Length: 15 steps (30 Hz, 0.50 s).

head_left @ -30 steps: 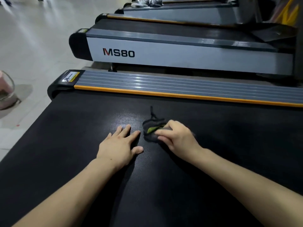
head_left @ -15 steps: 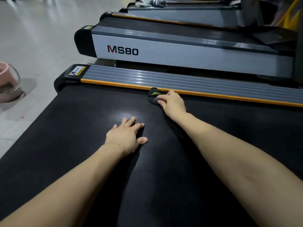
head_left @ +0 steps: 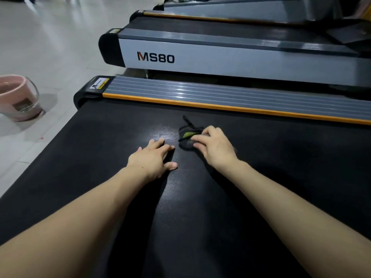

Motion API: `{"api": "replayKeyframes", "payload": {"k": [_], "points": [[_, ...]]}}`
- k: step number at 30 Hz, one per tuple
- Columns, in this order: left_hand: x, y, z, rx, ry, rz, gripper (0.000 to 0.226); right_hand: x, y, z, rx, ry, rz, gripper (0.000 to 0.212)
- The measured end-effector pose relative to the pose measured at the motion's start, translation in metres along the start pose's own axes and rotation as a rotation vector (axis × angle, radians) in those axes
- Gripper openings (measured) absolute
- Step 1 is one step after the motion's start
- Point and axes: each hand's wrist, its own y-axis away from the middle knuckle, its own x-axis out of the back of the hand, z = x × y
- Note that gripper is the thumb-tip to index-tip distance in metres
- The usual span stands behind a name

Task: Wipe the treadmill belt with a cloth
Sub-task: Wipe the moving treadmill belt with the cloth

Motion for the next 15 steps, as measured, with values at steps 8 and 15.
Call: {"api": "replayKeyframes", "payload": {"k": [8, 15], "points": [[0.000, 0.000, 0.003, 0.036, 0.001, -0.030, 0.065, -0.019, -0.062, 0.018, -0.141, 0.021, -0.034, 0.022], [0.006, -0.002, 0.007, 0.081, -0.056, -0.056, 0.067, 0.000, -0.051, 0.014, -0.060, 0.033, -0.139, 0.028]]}}
